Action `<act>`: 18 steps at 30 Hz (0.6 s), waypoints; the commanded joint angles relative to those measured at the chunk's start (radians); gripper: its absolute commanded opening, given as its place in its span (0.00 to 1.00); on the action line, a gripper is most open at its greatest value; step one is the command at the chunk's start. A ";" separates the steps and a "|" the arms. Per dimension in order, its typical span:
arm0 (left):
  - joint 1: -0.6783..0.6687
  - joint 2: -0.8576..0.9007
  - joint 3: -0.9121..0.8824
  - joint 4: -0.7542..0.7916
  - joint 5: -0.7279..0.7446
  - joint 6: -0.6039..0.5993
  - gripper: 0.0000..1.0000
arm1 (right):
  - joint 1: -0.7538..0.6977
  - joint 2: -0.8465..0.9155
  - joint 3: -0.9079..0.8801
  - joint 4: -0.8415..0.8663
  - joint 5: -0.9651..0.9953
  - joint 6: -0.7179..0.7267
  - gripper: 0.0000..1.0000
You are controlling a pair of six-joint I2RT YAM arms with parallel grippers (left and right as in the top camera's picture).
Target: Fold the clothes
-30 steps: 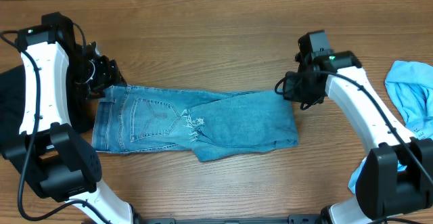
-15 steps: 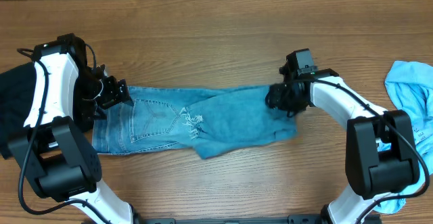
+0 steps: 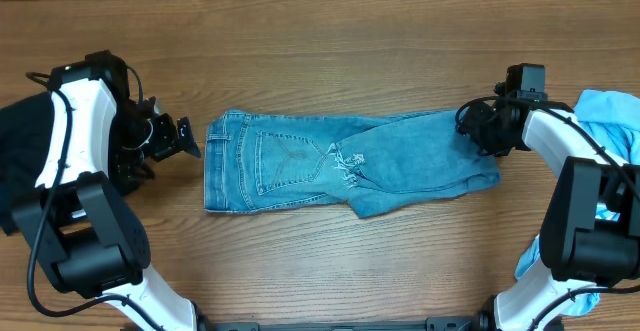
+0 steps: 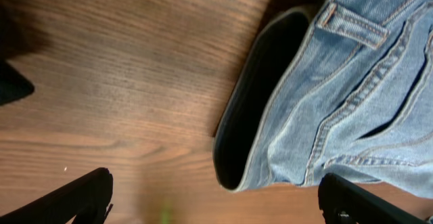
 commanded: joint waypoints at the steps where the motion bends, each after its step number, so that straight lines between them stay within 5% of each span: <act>1: -0.023 -0.008 -0.078 0.061 0.109 0.072 1.00 | -0.005 0.077 -0.044 -0.024 0.113 -0.002 0.57; 11: -0.086 -0.008 -0.399 0.483 0.313 0.038 1.00 | 0.000 0.077 -0.044 -0.036 0.113 -0.003 0.57; 18: -0.108 -0.008 -0.419 0.480 0.235 0.018 1.00 | 0.000 0.077 -0.044 -0.068 0.114 -0.033 0.58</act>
